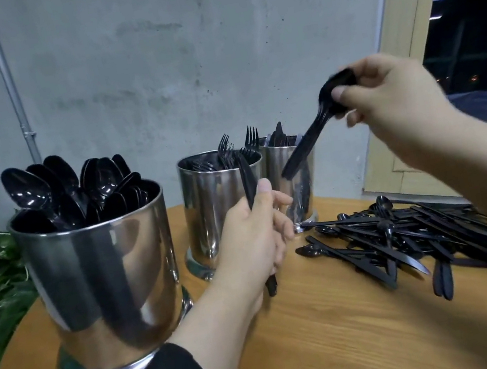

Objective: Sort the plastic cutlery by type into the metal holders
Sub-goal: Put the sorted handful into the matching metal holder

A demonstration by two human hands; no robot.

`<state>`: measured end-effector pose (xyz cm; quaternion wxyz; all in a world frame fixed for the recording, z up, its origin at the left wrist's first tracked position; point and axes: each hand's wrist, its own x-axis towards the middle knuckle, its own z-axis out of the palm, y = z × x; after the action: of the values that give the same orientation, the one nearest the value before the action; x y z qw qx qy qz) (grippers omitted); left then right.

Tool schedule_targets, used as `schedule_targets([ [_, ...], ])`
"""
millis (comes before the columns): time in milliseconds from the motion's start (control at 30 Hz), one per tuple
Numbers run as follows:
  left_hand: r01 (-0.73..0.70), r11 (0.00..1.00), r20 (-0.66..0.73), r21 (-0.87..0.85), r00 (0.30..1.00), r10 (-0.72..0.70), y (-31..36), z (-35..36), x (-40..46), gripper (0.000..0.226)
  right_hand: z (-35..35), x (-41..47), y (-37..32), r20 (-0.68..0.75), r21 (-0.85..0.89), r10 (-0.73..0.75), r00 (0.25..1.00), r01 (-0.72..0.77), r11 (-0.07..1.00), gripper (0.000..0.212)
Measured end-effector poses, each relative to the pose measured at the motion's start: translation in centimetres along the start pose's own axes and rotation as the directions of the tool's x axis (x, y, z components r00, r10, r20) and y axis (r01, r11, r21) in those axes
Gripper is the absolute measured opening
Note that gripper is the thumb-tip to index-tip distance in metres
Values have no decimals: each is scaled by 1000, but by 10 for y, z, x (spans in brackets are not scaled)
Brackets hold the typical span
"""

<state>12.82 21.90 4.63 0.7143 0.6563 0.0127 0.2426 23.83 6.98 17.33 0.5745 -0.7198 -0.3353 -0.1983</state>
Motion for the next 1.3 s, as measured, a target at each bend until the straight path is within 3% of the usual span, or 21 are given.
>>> schedule_targets([
  [167,4,999,-47,-50,999,-6,0,-2,2,48,5,22,2,-9,-3,-40,999,40,999,13],
  [367,-4,992,-122,-129,992,-12,10,-4,0,48,26,25,-34,-90,97,-205,975,214,972,20],
  [533,-104,992,-95,-70,991,97,33,-8,-26,47,52,12,-63,-27,150,-231,973,232,961,17],
  [733,-223,960,-49,-167,975,218,80,-41,-78,46,94,-16,-95,80,169,-280,957,264,950,14],
  [867,-281,945,-121,-166,957,264,106,-74,-97,46,127,-29,-109,182,70,-299,937,291,954,16],
  [1033,-244,961,-208,-132,954,214,112,-105,-107,37,155,-46,-92,368,-154,-237,899,310,938,21],
  [1200,-153,981,-189,-118,973,130,100,-117,-108,34,159,-59,-81,492,-313,-172,853,358,880,46],
  [1300,-125,986,-171,-107,980,105,94,-114,-106,34,152,-55,-85,511,-324,-137,849,338,884,41],
])
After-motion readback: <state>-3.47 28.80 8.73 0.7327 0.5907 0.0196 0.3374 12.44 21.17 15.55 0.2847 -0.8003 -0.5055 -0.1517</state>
